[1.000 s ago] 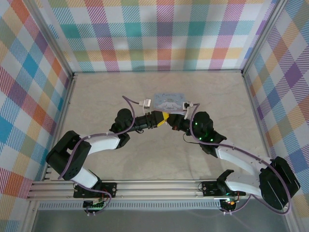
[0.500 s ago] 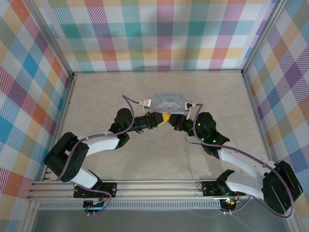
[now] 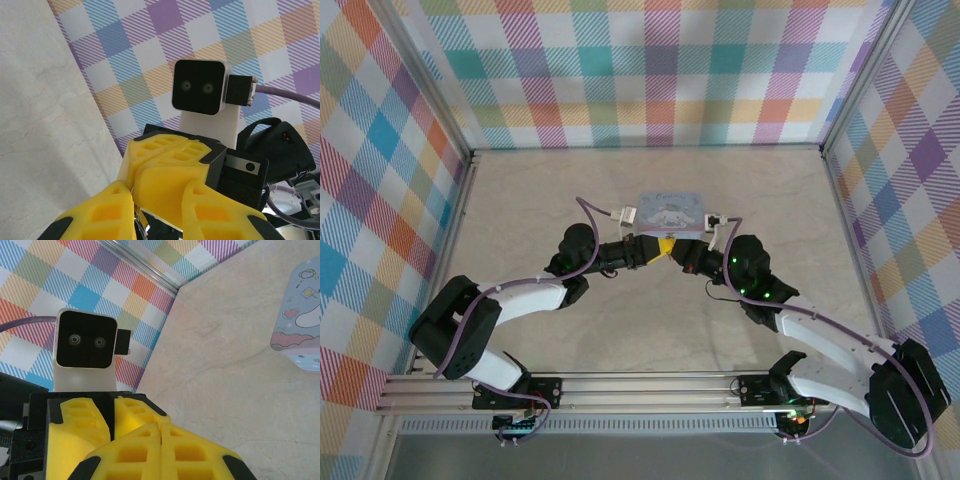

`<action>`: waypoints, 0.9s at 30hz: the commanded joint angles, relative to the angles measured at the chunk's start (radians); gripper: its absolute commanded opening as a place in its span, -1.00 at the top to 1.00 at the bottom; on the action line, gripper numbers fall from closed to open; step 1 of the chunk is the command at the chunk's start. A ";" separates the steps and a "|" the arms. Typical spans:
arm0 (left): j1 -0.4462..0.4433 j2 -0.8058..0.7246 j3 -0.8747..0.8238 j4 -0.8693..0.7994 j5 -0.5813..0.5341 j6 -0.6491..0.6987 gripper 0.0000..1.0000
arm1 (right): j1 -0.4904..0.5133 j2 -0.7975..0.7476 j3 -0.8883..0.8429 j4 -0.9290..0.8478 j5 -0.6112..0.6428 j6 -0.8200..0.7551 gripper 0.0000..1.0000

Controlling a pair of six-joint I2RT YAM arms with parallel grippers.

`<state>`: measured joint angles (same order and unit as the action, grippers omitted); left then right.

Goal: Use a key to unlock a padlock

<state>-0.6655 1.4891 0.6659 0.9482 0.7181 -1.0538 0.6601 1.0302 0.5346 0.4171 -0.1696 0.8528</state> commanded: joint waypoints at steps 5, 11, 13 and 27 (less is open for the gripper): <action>-0.013 -0.007 0.011 -0.039 0.028 0.071 0.14 | -0.019 -0.041 0.006 0.030 0.033 0.033 1.00; -0.013 -0.012 0.002 -0.027 0.030 0.073 0.16 | -0.022 -0.055 0.002 0.035 0.039 0.038 1.00; -0.013 -0.016 0.000 -0.034 0.030 0.077 0.20 | -0.025 -0.059 0.001 0.036 0.039 0.038 1.00; -0.013 -0.018 0.009 -0.062 0.000 0.112 0.00 | -0.031 -0.042 0.005 0.056 0.012 0.064 1.00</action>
<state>-0.6693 1.4872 0.6609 0.8879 0.7216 -0.9810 0.6338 0.9874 0.5346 0.4294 -0.1436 0.9031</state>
